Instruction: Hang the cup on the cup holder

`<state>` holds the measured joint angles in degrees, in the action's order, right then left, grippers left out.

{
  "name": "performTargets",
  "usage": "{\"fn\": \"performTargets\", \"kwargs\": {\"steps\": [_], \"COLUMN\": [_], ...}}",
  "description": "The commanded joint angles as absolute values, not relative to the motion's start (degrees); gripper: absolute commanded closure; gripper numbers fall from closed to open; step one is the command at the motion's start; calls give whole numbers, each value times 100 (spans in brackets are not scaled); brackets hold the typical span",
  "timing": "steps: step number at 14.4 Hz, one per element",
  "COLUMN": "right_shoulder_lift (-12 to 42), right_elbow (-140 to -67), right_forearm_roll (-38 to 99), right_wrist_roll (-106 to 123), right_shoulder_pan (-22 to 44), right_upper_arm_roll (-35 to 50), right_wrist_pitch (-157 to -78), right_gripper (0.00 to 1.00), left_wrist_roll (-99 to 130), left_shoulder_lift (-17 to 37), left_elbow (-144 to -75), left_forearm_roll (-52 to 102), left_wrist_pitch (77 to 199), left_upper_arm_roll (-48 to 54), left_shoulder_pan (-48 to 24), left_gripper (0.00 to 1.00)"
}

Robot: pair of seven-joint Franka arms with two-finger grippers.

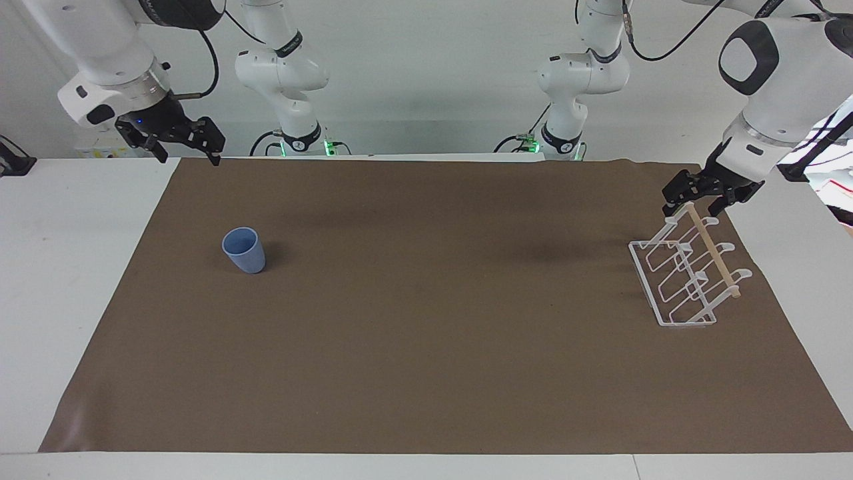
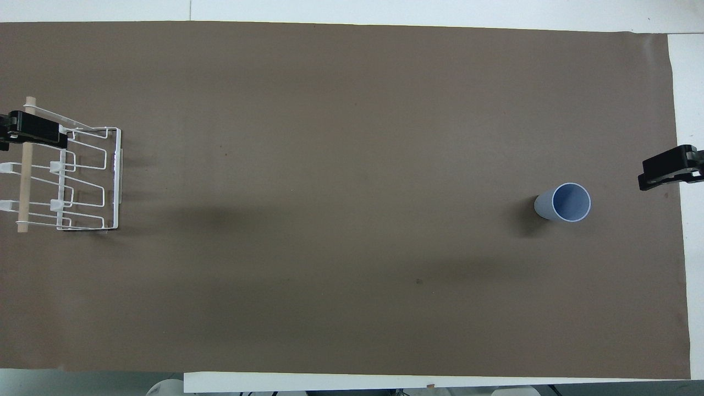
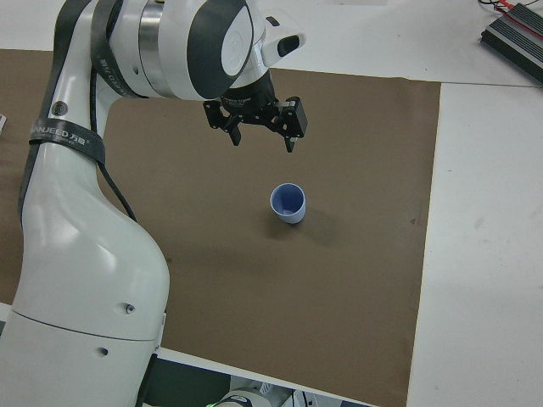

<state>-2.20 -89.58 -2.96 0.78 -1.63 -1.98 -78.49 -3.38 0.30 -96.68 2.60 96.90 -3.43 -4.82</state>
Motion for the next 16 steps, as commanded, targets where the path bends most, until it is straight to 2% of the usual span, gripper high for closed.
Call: {"fn": "performTargets", "kwargs": {"steps": [1, 4, 6, 9, 13, 16], "right_shoulder_lift": [-167, -193, -351, -869, -642, -195], "right_elbow": [-8842, -8929, -9323, -10990, -12179, -12384], "right_forearm_roll": [-316, -316, -264, -264, -211, 526], "right_wrist_roll": [158, 167, 350, 1043, 1546, 2037], "right_shoulder_pan": [-184, -184, -272, -307, -553, -711], "right_upper_arm_roll": [-176, -176, -211, -237, -255, -255], "right_wrist_pitch": [-7734, -7734, -8040, -9996, -11272, -11698], "right_gripper": [0, 0, 0, 0, 0, 0], "left_wrist_roll": [-413, -413, -413, -413, -413, -413], "left_shoulder_lift": [-18, -18, -18, -18, -18, -18], "left_elbow": [-9677, -9677, -9677, -9677, -9677, -9677], "left_forearm_roll": [158, 158, 158, 158, 158, 158], "left_wrist_pitch": [9624, 9615, 9615, 9615, 9615, 9615], "left_upper_arm_roll": [-255, -255, -255, -255, -255, -255], "left_shoulder_pan": [-378, -378, -378, -378, -378, -378], "left_gripper": [0, 0, 0, 0, 0, 0]}}
